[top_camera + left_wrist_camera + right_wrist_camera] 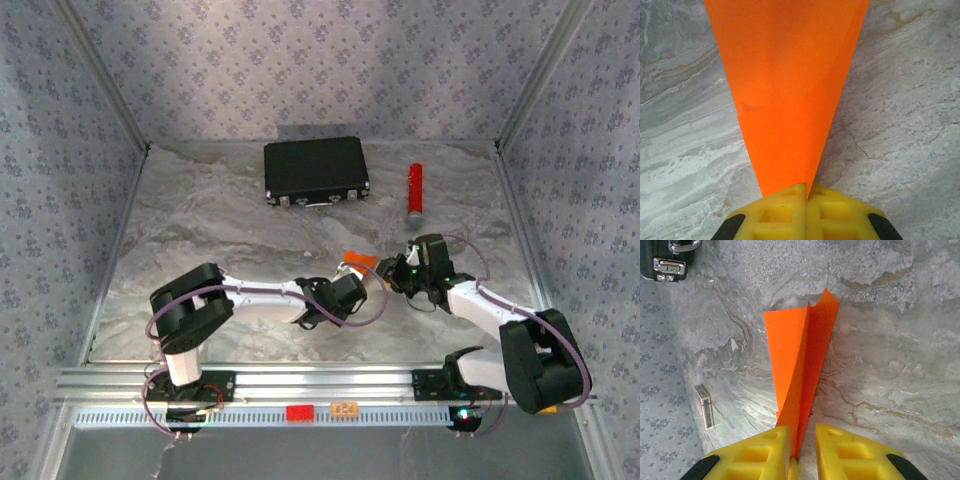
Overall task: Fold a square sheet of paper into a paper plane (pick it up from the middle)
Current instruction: Fold the wing for the fifth time at the center of the table.
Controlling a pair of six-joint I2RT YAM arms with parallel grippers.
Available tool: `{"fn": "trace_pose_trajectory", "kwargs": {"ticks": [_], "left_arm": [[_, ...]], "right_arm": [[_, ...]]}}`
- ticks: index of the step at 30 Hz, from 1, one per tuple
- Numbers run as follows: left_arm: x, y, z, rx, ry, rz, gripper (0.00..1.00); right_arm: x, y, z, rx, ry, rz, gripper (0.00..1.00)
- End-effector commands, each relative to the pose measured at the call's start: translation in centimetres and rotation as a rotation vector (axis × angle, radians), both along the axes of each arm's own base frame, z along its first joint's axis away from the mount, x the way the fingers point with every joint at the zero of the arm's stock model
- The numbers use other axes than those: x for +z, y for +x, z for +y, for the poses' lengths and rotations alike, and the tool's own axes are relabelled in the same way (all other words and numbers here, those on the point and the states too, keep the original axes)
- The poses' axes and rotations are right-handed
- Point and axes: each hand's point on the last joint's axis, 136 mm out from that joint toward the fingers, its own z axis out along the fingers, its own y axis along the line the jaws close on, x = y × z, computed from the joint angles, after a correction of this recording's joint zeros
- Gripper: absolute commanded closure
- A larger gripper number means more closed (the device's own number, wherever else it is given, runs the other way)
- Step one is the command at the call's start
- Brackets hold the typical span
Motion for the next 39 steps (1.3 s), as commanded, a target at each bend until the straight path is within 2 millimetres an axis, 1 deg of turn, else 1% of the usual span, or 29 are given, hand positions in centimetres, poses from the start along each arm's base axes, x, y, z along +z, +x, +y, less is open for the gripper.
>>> {"fn": "trace_pose_trajectory", "kwargs": {"ticks": [1, 15, 20, 25, 34, 39], "left_arm": [[-0.5, -0.3, 0.0, 0.006, -0.021, 0.037, 0.97], [-1.6, -0.6, -0.4, 0.003, -0.1, 0.166, 0.98], [-2.1, -0.7, -0.5, 0.001, -0.164, 0.24, 1.0], [-2.4, -0.8, -0.8, -0.012, -0.247, 0.319, 1.0], [-2.9, -1.0, -1.1, -0.028, -0.347, 0.446, 1.0], [-2.9, -0.8, -1.2, -0.026, -0.362, 0.459, 0.99]], "right_arm": [[-0.1, -0.1, -0.5, -0.003, -0.025, -0.003, 0.77], [-0.6, -0.4, -0.5, 0.009, -0.027, -0.018, 0.79], [-0.3, -0.4, 0.0, 0.053, -0.047, -0.067, 0.83], [-0.2, -0.6, 0.4, 0.091, -0.072, -0.119, 0.87], [0.6, -1.2, 2.5, 0.2, -0.009, -0.166, 0.87], [1.0, -1.2, 3.6, 0.24, 0.008, -0.179, 0.87]]}}
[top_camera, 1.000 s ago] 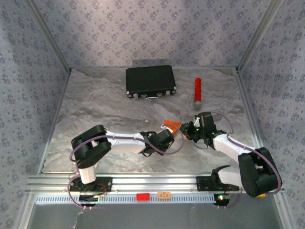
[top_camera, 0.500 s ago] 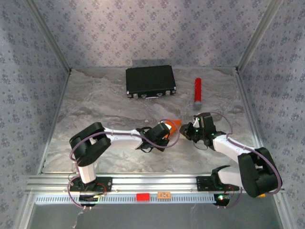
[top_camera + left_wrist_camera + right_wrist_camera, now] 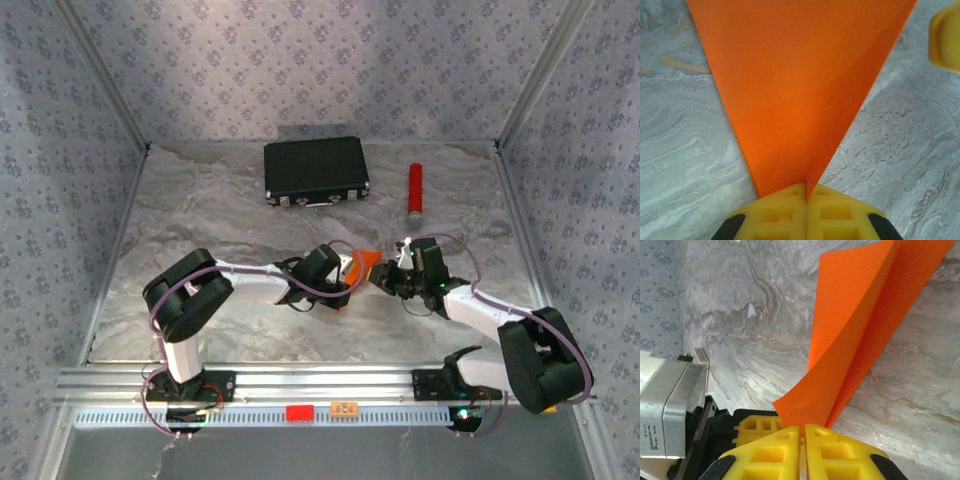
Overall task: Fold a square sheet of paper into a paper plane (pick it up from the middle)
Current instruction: Fold the wing for the fifth time at the center of the table.
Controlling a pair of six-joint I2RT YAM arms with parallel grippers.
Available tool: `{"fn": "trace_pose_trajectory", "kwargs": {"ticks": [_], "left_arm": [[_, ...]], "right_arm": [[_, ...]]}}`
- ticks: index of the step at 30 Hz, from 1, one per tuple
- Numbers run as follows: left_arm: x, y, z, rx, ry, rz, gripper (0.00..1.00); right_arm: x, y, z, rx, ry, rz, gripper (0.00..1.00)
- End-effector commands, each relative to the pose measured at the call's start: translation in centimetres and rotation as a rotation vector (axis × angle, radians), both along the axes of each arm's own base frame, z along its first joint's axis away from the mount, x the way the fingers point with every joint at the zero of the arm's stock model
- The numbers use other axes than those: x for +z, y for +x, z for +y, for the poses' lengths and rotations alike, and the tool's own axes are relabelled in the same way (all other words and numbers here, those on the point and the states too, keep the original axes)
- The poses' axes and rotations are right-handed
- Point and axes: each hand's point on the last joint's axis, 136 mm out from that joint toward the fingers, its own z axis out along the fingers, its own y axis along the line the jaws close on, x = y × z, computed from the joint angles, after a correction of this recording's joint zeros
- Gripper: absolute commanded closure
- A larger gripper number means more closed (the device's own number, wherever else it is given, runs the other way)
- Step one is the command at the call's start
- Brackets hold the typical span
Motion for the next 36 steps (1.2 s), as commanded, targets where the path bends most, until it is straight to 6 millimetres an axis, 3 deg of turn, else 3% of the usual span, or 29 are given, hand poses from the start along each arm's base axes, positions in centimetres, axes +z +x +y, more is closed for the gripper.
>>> {"fn": "trace_pose_trajectory", "kwargs": {"ticks": [1, 21, 36], "left_arm": [[-2.4, -1.8, 1.1, -0.023, 0.051, 0.093, 0.98], [0.3, -1.0, -0.1, -0.045, -0.001, 0.003, 0.87], [0.8, -0.8, -0.8, -0.053, 0.024, -0.059, 0.85]], "right_arm": [[0.7, 0.1, 1.1, 0.055, 0.016, -0.035, 0.87], [-0.7, 0.2, 1.5, 0.045, 0.004, 0.023, 0.88], [-1.5, -0.1, 1.0, 0.029, -0.014, 0.053, 0.88]]}}
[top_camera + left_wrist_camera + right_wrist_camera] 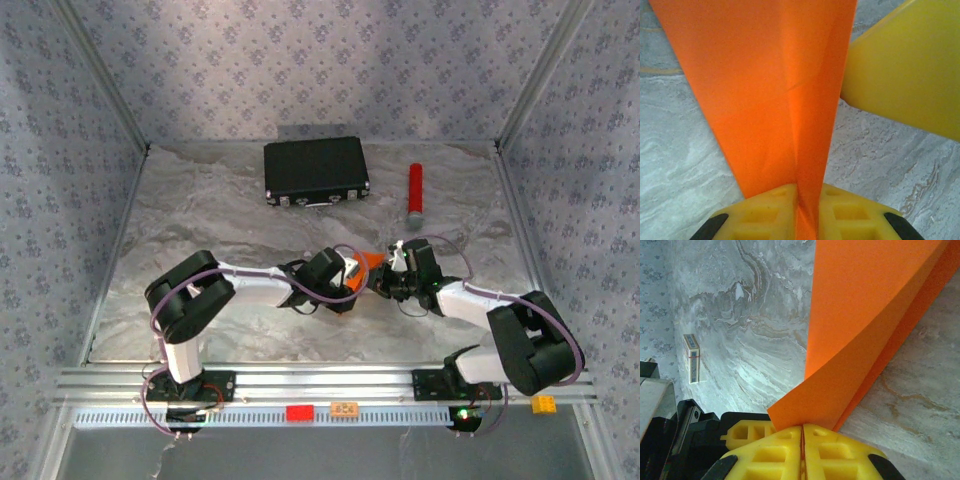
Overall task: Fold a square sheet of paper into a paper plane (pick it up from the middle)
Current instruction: Fold the wing for the fifth time at the center of the table.
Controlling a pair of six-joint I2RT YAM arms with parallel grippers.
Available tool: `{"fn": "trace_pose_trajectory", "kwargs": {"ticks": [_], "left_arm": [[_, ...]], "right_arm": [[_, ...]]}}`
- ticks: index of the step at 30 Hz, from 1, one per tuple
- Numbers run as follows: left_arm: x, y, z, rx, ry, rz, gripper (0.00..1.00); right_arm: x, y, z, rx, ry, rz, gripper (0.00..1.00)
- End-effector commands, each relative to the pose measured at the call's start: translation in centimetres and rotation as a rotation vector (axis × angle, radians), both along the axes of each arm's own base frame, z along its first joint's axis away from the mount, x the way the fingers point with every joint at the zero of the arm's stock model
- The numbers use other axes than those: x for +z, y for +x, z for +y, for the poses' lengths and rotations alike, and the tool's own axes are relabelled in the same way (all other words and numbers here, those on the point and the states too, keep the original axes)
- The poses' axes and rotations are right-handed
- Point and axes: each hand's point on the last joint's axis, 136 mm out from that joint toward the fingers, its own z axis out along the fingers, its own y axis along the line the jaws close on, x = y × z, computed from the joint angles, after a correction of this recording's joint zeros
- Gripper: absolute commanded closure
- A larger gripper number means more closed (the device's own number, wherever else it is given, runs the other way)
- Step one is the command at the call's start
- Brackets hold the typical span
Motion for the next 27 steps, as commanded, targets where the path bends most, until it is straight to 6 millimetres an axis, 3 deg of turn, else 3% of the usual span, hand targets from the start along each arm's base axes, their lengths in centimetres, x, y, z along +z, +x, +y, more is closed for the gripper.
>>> {"fn": "trace_pose_trajectory", "kwargs": {"ticks": [1, 10, 18, 27], "left_arm": [[0.6, 0.0, 0.1, -0.009, 0.019, -0.022, 0.85], [0.0, -0.1, 0.1, -0.014, 0.033, -0.007, 0.99], [-1.4, -0.8, 0.0, -0.023, 0.063, 0.054, 1.0], [-2.8, -1.0, -0.3, -0.015, 0.037, 0.166, 1.0]], "right_arm": [[0.1, 0.4, 0.0, -0.012, -0.007, 0.009, 0.88], [-0.1, 0.2, -0.6, -0.025, -0.015, 0.019, 0.88], [0.6, -0.1, -2.3, -0.068, -0.035, -0.003, 0.88], [1.4, -0.6, -1.1, 0.006, 0.023, -0.026, 0.88]]}}
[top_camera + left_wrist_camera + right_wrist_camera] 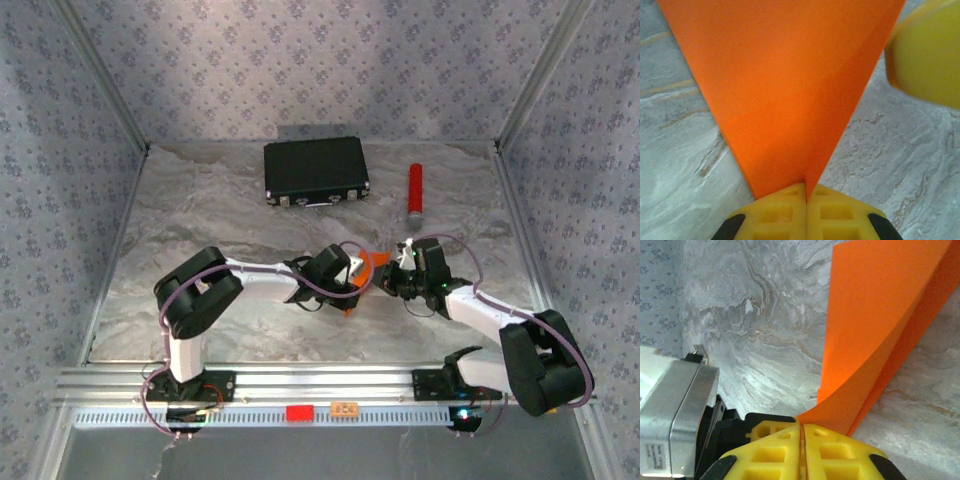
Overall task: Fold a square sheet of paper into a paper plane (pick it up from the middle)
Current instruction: Fold the wing for the fifth time at the center of the table.
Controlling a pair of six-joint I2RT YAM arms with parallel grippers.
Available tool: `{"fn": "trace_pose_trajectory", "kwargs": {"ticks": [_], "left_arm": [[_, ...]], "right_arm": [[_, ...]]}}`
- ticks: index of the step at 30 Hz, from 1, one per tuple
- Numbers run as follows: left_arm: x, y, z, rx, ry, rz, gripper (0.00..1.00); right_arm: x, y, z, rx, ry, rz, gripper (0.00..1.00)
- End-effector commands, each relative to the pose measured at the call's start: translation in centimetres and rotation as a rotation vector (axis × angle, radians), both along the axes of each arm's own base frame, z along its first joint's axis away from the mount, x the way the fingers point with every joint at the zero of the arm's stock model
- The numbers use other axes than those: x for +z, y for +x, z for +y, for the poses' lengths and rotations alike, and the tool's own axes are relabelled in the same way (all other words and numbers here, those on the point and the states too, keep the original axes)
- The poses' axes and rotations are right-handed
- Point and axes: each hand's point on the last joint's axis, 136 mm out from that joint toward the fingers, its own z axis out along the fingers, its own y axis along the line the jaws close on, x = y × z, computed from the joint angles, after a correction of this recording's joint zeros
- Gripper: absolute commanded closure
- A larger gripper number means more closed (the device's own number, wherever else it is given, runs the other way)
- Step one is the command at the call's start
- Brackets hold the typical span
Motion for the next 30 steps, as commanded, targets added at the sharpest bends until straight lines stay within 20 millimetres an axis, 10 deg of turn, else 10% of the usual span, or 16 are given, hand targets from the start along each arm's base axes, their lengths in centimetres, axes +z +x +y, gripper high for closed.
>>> {"fn": "trace_pose_trajectory", "kwargs": {"ticks": [1, 30], "left_arm": [[-2.7, -1.1, 1.1, 0.002, 0.053, 0.11, 1.0], [-3.4, -1.8, 0.3, -0.033, -0.07, 0.315, 1.0]], "right_arm": [[-0.1, -0.8, 0.6, 0.053, 0.018, 0.002, 0.88], [-1.7, 2.2, 0.4, 0.05, 0.009, 0.007, 0.9]]}}
